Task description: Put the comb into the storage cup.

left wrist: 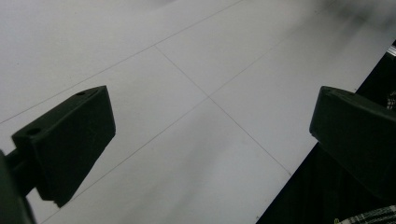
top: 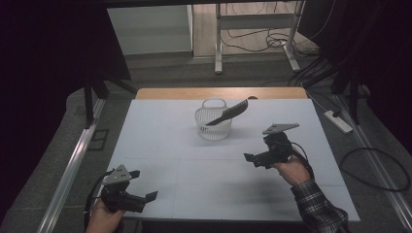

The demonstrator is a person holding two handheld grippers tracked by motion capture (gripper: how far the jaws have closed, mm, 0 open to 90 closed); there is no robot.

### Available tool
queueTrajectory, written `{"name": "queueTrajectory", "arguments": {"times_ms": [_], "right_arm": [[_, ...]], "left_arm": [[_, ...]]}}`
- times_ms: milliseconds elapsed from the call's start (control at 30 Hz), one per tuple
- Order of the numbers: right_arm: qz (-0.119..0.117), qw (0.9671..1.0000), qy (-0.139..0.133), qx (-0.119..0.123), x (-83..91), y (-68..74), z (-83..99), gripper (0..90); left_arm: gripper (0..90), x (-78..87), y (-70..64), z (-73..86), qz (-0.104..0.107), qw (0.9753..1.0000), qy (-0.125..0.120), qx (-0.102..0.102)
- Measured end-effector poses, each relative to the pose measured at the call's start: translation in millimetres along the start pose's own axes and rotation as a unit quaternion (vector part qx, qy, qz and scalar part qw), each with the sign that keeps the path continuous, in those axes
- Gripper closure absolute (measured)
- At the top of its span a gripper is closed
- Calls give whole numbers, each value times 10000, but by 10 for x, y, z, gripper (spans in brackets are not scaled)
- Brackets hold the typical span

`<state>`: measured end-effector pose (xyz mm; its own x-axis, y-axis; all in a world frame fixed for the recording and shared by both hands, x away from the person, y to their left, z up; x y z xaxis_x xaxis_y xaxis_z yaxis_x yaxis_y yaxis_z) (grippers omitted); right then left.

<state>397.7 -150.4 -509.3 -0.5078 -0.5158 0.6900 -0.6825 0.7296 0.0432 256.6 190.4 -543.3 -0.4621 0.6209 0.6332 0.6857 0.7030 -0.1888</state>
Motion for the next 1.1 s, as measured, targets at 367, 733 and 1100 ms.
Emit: {"name": "queueTrajectory", "arguments": {"times_ms": [367,733,1100], "right_arm": [[22,10000,-66,36,69,4,43,0],[34,10000,-65,-18,167,-7,111,0],[52,9999,-89,-37,265,-37,206,0]], "left_arm": [[1,2,-6,0,19,10000,-11,-25],[1,3,-3,2,13,10000,-5,-19],[2,0,-6,2,-2,10000,7,-32]]}}
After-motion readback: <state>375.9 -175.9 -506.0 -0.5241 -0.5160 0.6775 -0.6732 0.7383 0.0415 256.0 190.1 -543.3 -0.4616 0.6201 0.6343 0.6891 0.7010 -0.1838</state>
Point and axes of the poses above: each handheld gripper's, and its own axes: x roughly backward along the jaws, z roughly out of its underside, y roughly to its left, the point moved 10 cm from there along -x, roughly forward along the jaws, and after that the axes turned 3 degrees about z, right-handed, at the moved point
